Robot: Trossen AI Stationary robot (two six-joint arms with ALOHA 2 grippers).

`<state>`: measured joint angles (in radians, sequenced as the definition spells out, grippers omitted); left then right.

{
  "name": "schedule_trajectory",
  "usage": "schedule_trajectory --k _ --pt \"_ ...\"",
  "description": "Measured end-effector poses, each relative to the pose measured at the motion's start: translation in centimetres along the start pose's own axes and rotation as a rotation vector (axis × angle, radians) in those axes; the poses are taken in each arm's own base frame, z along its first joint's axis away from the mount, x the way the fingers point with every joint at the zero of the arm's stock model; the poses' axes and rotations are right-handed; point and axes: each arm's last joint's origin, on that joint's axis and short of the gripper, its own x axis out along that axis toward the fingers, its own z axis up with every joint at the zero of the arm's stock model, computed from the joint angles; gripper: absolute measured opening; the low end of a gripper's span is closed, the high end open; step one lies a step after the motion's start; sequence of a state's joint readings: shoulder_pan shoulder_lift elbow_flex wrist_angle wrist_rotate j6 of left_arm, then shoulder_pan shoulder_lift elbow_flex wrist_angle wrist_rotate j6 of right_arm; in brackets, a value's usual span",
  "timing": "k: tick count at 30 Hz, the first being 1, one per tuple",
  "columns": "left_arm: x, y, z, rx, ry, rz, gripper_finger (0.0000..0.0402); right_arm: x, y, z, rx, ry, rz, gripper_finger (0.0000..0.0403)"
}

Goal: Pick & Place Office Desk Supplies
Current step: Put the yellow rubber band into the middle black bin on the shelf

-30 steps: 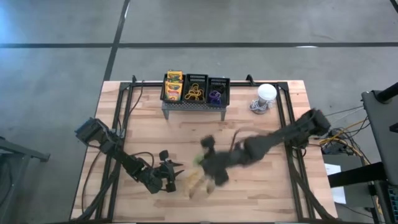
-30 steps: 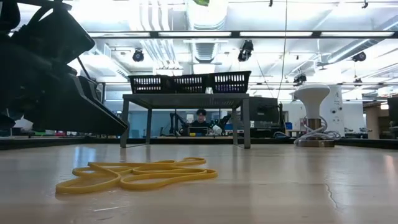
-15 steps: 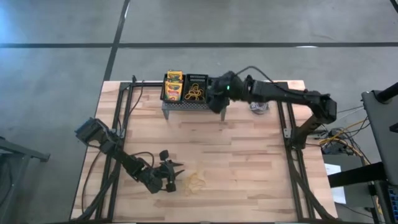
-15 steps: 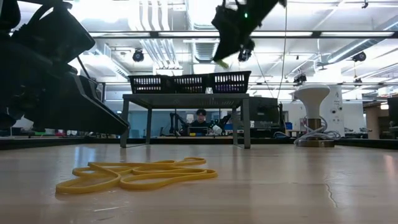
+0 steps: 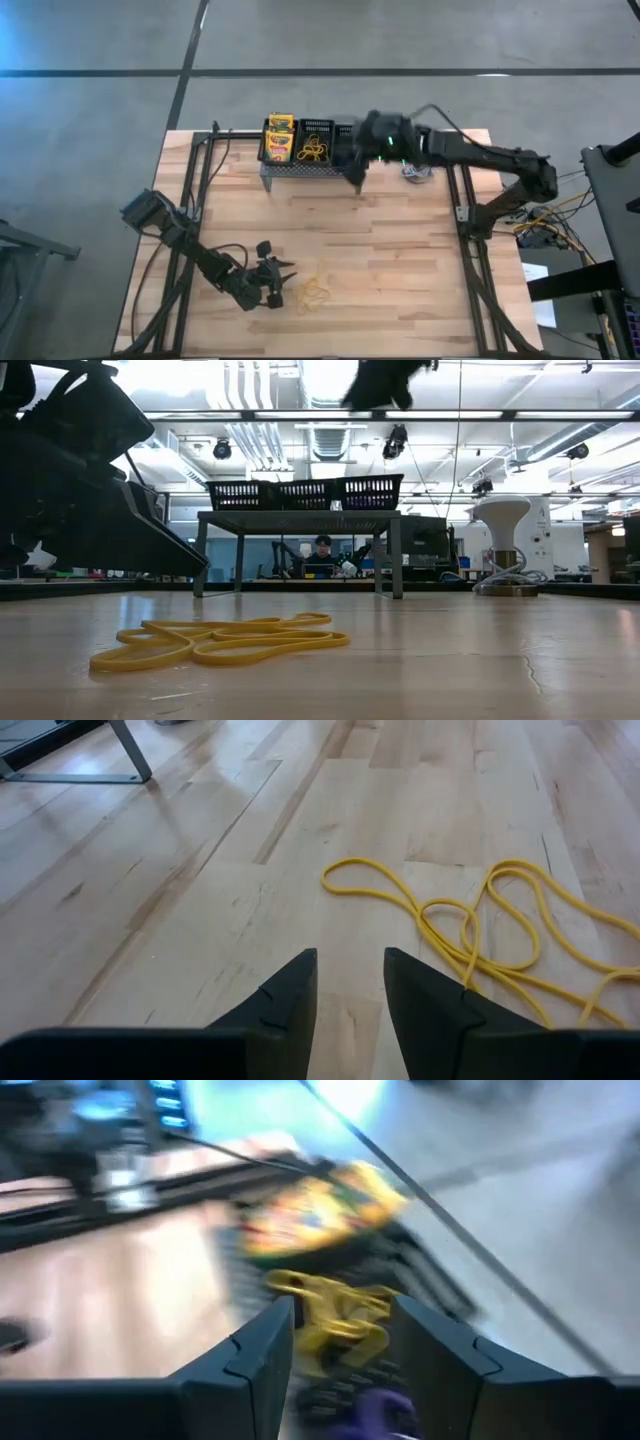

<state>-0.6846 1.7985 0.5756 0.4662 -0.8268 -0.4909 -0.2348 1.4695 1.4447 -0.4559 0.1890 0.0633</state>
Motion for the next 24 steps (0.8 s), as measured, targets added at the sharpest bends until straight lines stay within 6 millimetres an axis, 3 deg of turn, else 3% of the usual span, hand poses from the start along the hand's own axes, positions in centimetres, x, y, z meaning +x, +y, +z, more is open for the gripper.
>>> schedule_trajectory --k 5,10,17,20,24 --pt "0.0 0.0 0.0 -0.001 0.000 0.001 0.0120 -2.8 8.0 -1.6 -0.213 -0.048 0.075 0.0150" --pt "0.0 0.0 0.0 -0.008 0.000 0.000 0.0120 -2.9 14.7 -7.9 -0.357 0.058 0.159 0.0136" --pt "0.0 0.0 0.0 -0.011 -0.002 -0.001 0.0120 0.8 20.6 -17.3 -0.260 0.109 0.379 0.0136" --pt "0.1 0.0 0.0 -0.013 -0.002 0.002 0.0120 3.2 22.1 -19.5 -0.206 0.118 0.478 0.0152" --pt "0.1 0.1 0.1 -0.013 -0.002 0.003 0.0120 6.7 23.6 -21.4 -0.240 0.174 0.476 0.0172"
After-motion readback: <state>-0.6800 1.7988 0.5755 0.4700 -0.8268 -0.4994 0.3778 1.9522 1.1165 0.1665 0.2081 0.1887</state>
